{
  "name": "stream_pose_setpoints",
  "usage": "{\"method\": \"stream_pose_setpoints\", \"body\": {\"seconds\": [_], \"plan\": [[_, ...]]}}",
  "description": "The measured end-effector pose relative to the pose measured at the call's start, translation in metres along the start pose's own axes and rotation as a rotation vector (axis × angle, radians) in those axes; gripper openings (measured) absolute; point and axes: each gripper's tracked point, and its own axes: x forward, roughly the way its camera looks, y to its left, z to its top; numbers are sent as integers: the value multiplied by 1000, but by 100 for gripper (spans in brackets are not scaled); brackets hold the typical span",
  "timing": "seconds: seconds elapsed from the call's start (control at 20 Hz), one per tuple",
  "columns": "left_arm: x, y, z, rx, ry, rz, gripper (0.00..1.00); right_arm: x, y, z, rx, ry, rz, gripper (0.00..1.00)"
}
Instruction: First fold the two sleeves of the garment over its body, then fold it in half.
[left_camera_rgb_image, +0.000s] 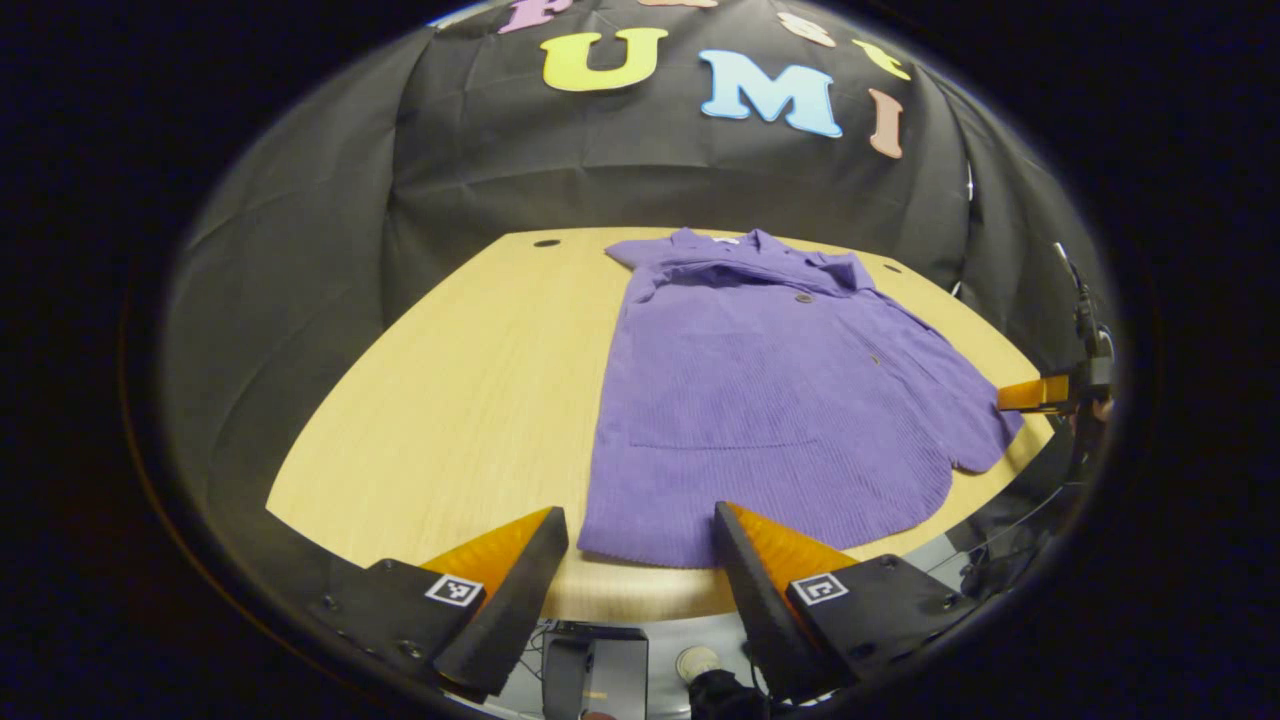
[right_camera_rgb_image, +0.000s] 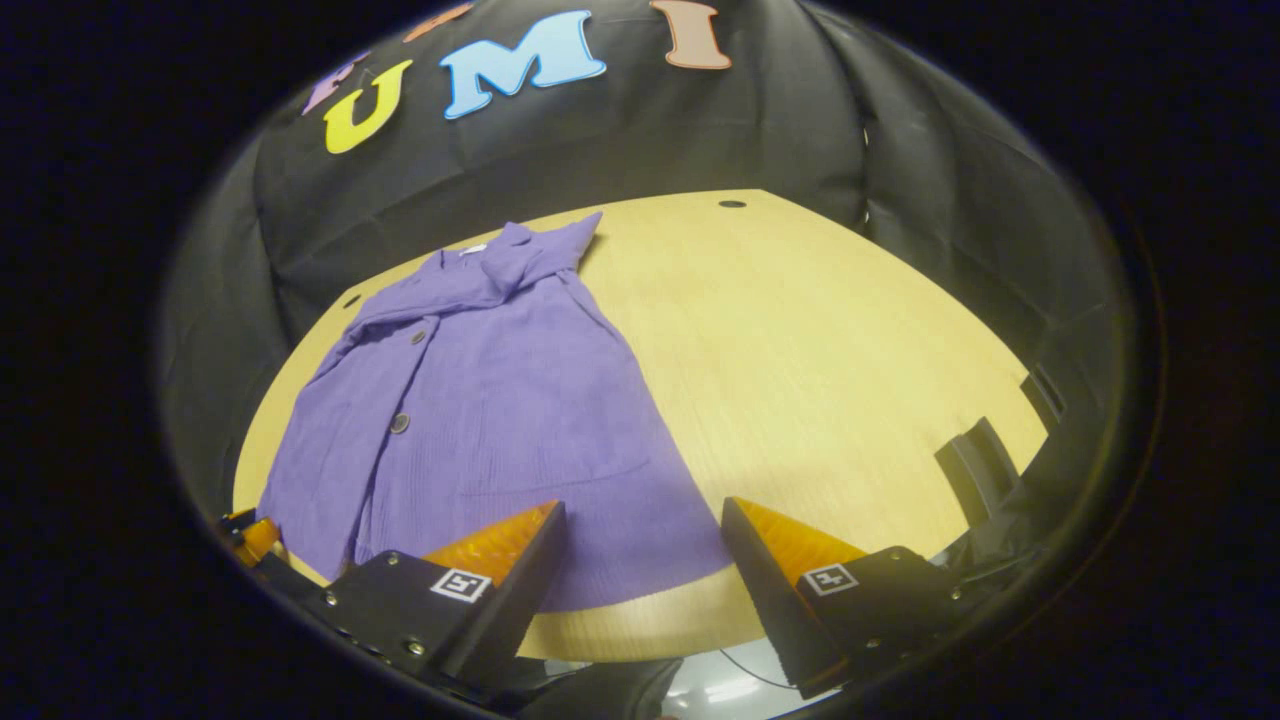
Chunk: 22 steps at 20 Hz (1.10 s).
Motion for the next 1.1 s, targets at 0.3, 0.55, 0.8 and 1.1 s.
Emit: {"method": "stream_pose_setpoints", "body": {"seconds": [0.3, 0.55, 0.8, 1.1], "plan": [[2, -15, 3, 6, -22, 11, 92, 2, 1, -4, -82, -6, -43, 97], [3, -36, 3, 5, -33, -18, 60, 2, 12, -5, -82, 17, -23, 76], [7, -45, 5, 2, 1, -7, 15, 4, 27, -6, -42, 28, -10, 18], [-3, -48, 19, -80, 60, 59, 5, 0, 40, -1, 83, 95, 133, 3]]}}
